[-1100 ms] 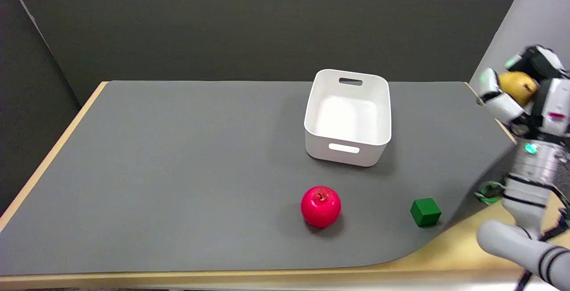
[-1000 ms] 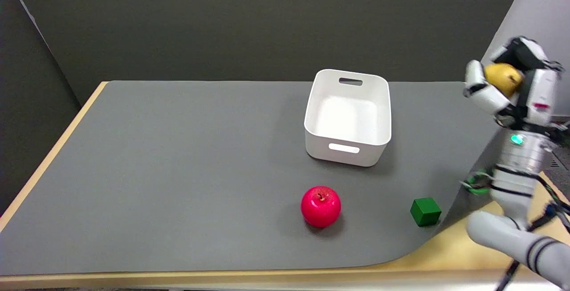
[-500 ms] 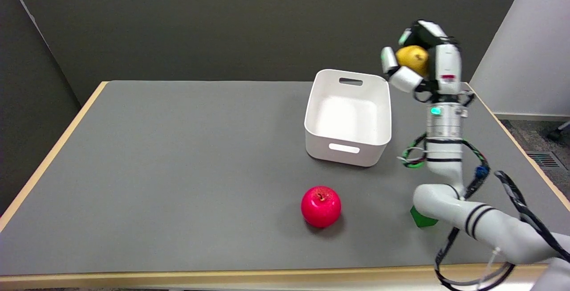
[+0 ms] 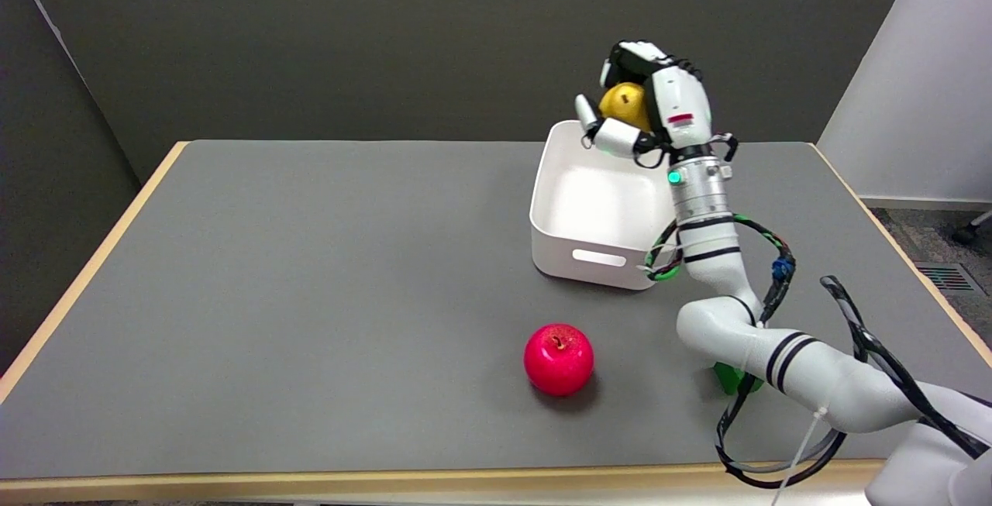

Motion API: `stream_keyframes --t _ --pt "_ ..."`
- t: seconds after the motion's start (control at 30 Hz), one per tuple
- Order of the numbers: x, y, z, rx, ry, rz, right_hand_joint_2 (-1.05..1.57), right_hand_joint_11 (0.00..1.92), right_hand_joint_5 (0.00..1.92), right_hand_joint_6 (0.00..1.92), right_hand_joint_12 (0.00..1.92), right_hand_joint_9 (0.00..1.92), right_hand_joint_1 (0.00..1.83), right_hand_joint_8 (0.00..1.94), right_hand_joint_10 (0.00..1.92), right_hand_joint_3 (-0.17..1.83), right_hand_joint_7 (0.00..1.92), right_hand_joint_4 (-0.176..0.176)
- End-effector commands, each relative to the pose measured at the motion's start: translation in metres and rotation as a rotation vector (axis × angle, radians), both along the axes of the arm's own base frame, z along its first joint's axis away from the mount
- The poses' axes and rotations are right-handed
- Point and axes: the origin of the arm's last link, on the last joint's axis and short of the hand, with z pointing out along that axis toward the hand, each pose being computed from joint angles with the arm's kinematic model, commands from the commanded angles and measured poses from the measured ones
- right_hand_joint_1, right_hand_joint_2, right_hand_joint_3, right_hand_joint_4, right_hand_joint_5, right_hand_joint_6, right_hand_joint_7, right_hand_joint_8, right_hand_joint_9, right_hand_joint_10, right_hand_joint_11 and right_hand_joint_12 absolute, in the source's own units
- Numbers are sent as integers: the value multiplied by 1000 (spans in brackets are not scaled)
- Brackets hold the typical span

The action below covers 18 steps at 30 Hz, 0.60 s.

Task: Place the yellow pear into the white box.

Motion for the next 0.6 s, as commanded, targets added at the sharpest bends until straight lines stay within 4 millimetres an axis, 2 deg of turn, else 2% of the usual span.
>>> stream_keyframes --t 0.03,0.3,0.43,0.6 --pt "-4 -26 -24 38 109 -157 793 667 815 1921 1921 981 1090 1941 1921 709 640 69" --pt "-2 -26 0 14 144 -210 786 665 826 1921 1921 981 1090 1941 1921 709 656 66" --pt "1 -21 14 -27 190 -235 783 671 835 1921 1921 981 1093 1941 1921 709 663 67" --pt "-7 -10 30 -69 194 -275 779 673 848 1921 1921 985 1096 1941 1921 710 671 65"
